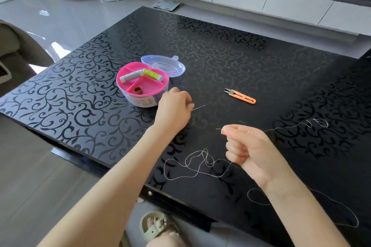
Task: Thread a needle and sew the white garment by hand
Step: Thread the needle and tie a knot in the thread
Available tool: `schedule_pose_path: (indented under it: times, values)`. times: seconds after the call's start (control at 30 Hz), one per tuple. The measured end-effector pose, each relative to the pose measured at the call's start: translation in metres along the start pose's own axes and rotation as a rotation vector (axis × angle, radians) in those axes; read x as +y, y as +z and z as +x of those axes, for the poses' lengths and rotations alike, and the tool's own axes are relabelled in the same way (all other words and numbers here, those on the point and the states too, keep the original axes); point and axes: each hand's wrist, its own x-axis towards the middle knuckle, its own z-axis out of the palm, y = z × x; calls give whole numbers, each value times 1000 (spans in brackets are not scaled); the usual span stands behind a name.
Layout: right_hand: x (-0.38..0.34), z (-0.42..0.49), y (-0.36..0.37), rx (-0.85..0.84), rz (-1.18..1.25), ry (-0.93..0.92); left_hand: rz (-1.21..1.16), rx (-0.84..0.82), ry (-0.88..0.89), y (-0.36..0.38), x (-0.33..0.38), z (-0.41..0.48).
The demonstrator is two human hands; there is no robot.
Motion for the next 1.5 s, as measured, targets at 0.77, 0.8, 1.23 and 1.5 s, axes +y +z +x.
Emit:
schedule_pose_path:
  times: [0.77,0.8,1.23,1.5]
  values:
    - [18,57,-7,34,265,30,-623,-172,-308,-10,26,-29]
    - [22,57,-6,23,270,30,-872,-187,-413,-19,28,-43]
    - [41,40,-2,-134,64,14,-1207,-222,-659,-16,24,-91]
    - [46,38,0,-145,8,12,-1203,-193,-705,-14,17,-97]
